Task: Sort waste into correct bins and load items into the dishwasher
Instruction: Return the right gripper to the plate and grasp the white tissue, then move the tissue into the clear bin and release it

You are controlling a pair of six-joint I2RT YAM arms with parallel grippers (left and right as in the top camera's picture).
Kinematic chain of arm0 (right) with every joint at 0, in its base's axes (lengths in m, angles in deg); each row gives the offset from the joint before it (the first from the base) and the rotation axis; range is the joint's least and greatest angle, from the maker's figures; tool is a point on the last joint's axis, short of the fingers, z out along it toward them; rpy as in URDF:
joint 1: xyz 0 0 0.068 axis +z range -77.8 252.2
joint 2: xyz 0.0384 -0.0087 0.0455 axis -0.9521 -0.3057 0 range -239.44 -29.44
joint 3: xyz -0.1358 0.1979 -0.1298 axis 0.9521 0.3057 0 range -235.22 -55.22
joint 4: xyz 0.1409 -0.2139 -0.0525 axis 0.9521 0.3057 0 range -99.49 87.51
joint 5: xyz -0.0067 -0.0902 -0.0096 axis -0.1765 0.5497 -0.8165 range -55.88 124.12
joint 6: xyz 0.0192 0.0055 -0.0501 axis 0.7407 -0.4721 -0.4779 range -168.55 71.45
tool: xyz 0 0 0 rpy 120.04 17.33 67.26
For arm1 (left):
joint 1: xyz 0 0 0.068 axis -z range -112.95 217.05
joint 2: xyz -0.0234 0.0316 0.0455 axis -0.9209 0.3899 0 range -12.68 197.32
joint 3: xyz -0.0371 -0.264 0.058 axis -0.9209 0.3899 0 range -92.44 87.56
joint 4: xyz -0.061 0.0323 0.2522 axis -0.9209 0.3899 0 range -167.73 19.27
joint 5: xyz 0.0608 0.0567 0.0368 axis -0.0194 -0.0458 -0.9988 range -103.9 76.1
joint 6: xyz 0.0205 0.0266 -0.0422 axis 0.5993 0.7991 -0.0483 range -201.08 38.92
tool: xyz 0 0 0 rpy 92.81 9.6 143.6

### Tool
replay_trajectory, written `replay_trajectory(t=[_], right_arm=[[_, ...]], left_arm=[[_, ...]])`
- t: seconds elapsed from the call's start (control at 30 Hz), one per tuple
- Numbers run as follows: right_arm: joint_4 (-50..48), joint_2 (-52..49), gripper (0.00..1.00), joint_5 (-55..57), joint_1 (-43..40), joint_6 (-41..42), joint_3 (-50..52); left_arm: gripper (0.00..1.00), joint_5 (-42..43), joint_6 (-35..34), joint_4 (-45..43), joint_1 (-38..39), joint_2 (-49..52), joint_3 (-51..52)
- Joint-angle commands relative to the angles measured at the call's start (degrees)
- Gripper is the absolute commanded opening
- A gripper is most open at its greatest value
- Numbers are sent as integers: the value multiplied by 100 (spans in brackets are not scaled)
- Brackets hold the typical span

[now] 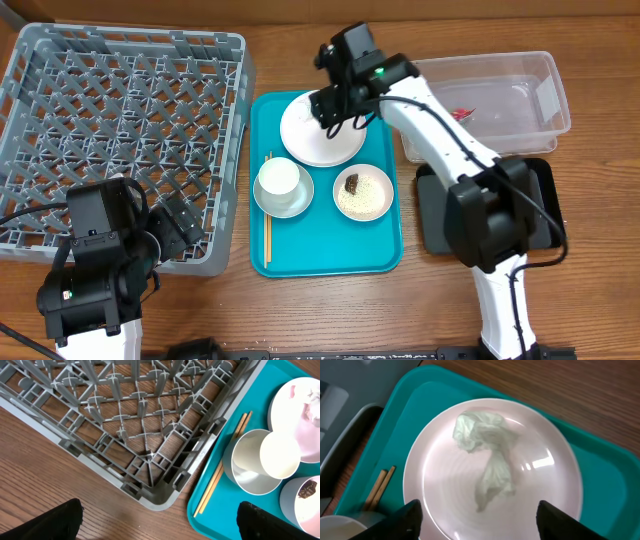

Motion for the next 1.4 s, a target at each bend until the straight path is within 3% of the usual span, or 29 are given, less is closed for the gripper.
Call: replay_trajectory(t=[0.0, 0.43, 0.7, 0.9, 1.07, 1.37], right_arm=[[-74, -317, 72, 0, 90, 61, -39], [-446, -752, 56, 407, 127, 339, -13], [-439, -831, 39, 407, 129, 343, 24], [-446, -966, 15, 409, 120, 494, 57], [-306, -940, 4, 485, 120, 492, 44], [369, 81, 4, 560, -129, 605, 44]], left_arm=[[100, -52, 31, -2, -31, -20, -127], [100, -52, 31, 0, -31, -17, -127], [100, -55, 33, 42, -31, -2, -127], [100, -55, 31, 44, -31, 24, -127], [100, -57, 33, 42, -31, 52, -127], [100, -55, 31, 39, -31, 55, -127]])
